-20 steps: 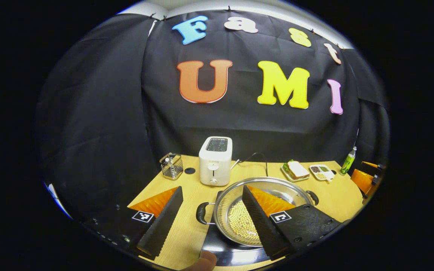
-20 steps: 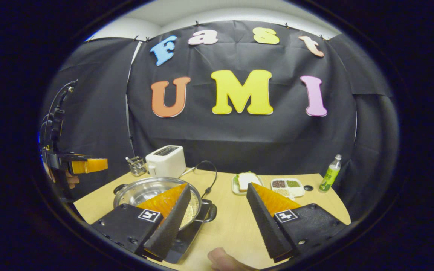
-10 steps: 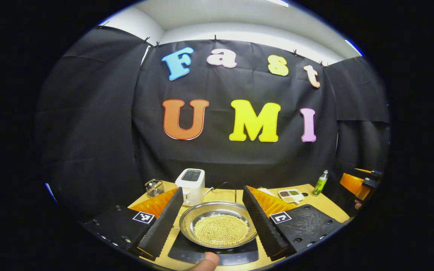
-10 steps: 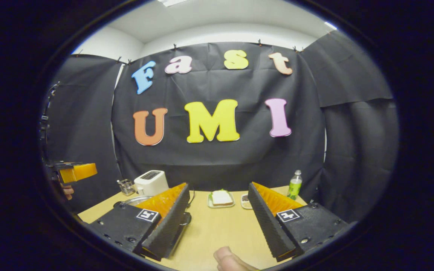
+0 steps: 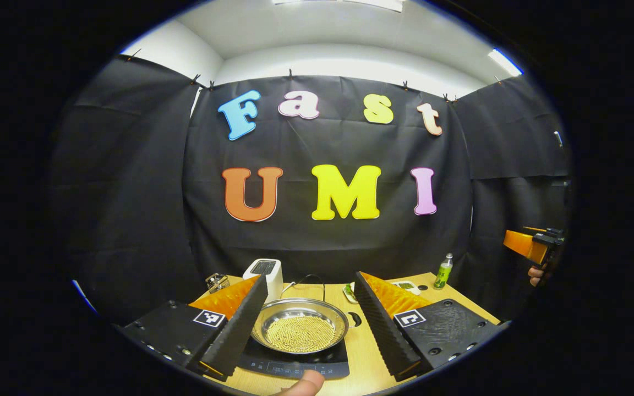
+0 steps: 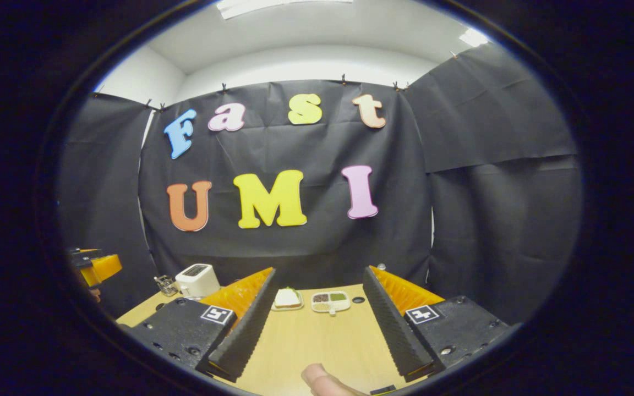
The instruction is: First push the handle of the pot to place it horizontally, then grasp the pot with both hands and set it on the induction cooktop.
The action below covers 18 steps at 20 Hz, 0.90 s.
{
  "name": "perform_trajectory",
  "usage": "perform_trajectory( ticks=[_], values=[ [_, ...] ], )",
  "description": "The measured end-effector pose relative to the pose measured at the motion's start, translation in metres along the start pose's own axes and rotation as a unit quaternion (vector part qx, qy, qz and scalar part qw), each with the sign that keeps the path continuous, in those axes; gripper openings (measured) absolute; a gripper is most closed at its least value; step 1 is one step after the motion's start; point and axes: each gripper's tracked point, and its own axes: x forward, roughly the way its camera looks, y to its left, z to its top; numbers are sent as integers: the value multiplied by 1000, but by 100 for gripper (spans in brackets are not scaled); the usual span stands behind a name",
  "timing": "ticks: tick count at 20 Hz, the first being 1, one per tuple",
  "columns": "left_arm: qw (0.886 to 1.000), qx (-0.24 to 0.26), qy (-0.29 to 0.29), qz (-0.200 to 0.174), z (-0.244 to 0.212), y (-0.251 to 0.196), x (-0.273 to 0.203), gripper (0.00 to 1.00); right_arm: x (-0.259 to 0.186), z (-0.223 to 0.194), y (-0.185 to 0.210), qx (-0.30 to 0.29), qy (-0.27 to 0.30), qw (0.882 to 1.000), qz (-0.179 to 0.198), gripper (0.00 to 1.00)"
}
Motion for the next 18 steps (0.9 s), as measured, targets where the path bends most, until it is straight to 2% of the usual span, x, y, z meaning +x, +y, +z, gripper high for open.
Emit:
perform_trajectory(
  ticks=[4, 9, 11, 13, 18],
  values=[
    [1000, -6, -23, -4, 15, -7, -16, 95, -18, 3, -18, -14, -6, 1000, -9, 99],
    [999, -4, -24, -21, 14, -20, -28, 95, -24, -3, -35, -5, -3, 1000, -14, 96],
    [1000, 5, -24, -17, 12, -20, -31, 95, -24, -4, -38, -3, -2, 1000, -15, 99],
    [999, 12, -33, -11, 16, -19, -33, 95, -24, -5, -41, 0, -3, 1000, -14, 96],
    [999, -2, -47, -14, 21, -17, -39, 95, -27, -5, -43, 1, -5, 1000, -8, 99]
  ],
)
